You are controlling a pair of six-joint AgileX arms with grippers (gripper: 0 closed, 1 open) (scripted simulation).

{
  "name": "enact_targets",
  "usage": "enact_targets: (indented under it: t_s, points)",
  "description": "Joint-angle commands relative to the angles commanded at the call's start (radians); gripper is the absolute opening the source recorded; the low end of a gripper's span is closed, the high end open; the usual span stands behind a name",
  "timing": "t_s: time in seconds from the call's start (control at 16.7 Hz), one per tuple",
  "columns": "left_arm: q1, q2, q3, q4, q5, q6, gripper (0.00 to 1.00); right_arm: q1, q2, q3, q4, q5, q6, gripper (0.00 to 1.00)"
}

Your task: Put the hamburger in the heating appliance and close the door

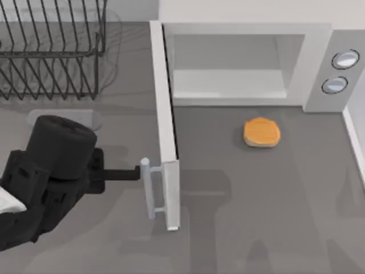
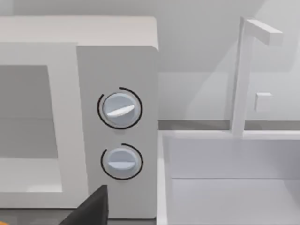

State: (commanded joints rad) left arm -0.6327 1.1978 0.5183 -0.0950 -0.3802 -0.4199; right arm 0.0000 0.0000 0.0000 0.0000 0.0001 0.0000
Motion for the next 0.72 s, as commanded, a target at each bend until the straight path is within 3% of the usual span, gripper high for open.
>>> enact_targets:
  t_s: [0.48,0.72]
  points:
    - [-0.261,0.275,0.221,-0.044,-0.165,-0.210,0.00,0.000,0.000,0.000,0.000,0.000,0.000,1.00]
    - [-0.302,0.316,0.260,-0.058,-0.202,-0.249,0.00,0.000,0.000,0.000,0.000,0.000,0.000,1.00]
